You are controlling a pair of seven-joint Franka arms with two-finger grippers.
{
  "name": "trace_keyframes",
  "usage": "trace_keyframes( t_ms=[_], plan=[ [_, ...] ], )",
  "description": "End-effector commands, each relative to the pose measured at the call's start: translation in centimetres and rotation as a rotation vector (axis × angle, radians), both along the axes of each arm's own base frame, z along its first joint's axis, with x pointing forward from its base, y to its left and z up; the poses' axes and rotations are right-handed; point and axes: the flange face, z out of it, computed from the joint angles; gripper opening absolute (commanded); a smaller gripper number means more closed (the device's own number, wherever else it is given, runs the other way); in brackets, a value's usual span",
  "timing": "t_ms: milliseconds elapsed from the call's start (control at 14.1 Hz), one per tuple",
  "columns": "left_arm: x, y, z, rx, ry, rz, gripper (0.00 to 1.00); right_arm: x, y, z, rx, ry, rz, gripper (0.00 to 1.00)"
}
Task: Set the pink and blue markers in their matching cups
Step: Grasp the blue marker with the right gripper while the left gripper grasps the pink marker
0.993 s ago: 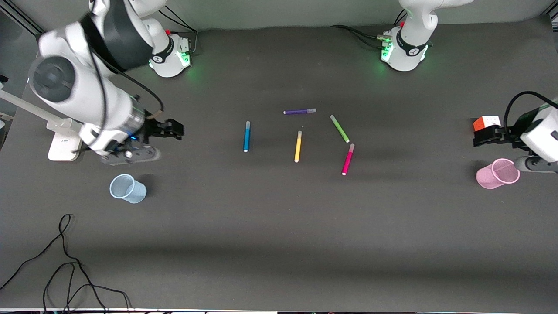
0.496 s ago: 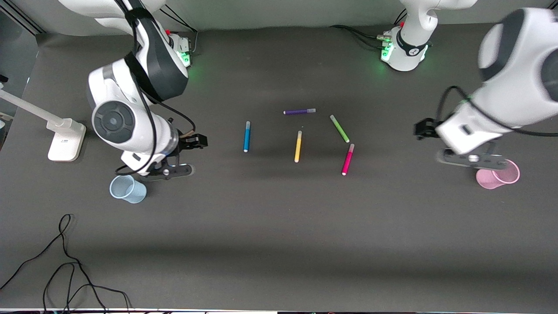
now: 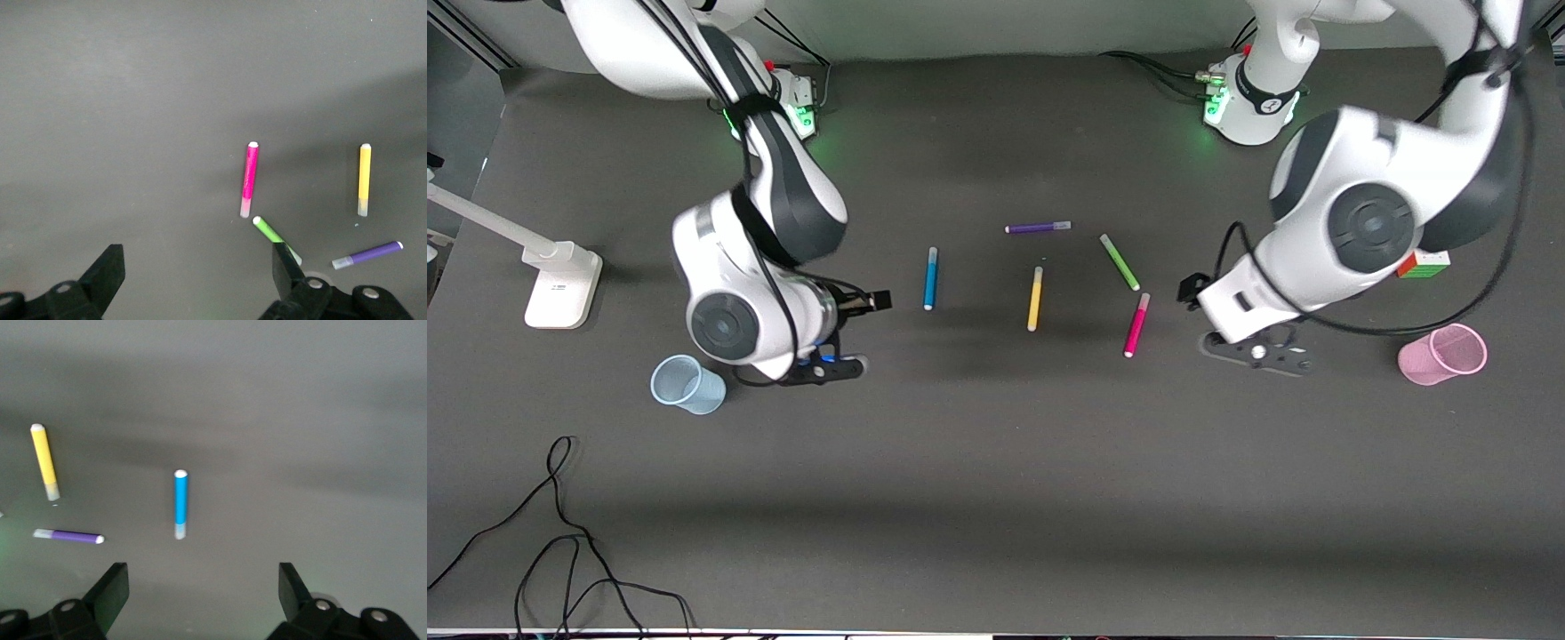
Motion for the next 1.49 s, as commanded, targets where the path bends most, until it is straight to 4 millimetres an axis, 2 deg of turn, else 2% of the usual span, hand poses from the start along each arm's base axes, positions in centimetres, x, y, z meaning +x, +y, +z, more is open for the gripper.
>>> trace_keyframes(
  t_ms=[0,142,284,425,496,567,709,922,1134,1276,1418],
  plan=[
    [-2.3,-1.2,-4.0,-0.007,-0.011,-0.019,0.98,0.2,2.4,-3.1,0.011,0.072,-0.04,0.99],
    [-3.7,-2.8,-7.9,-0.005,-0.003,-0.048,0.98,-0.5,3.8,-5.7,-0.012,0.108,-0.037,0.99],
    [-4.2,-4.2,-11.2,0.003,0.022,-0.07,0.98,-1.2,6.0,-8.4,-0.048,0.136,-0.042,0.99],
    [-4.3,-4.7,-12.7,0.005,0.026,-0.077,0.96,-1.5,6.6,-11.0,-0.062,0.157,-0.044,0.99],
    [-4.5,-4.8,-13.4,0.008,0.032,-0.08,0.88,-1.8,7.0,-12.3,-0.061,0.176,-0.037,0.99],
    [-4.7,-5.0,-13.9,0.003,0.021,-0.083,0.87,-2.1,7.0,-13.6,-0.067,0.192,-0.028,0.99],
    [-5.3,-4.7,-15.7,-0.006,-0.004,-0.079,0.91,-2.4,6.8,-15.6,-0.077,0.213,-0.024,0.99],
    [-6.5,-4.6,-19.4,-0.025,-0.052,-0.082,0.92,-2.9,6.5,-17.8,-0.094,0.239,-0.025,0.99],
    [-7.1,-5.5,-21.4,-0.029,-0.059,-0.097,0.92,-4.1,7.7,-19.6,-0.106,0.267,-0.015,0.99],
    [-7.7,-5.2,-22.8,-0.035,-0.076,-0.098,0.91,-5.3,8.9,-20.8,-0.121,0.28,0.011,0.98],
    [-8.3,-4.9,-24.2,-0.04,-0.096,-0.1,0.89,-5.5,9.1,-20.9,-0.121,0.281,0.012,0.91]
  ],
)
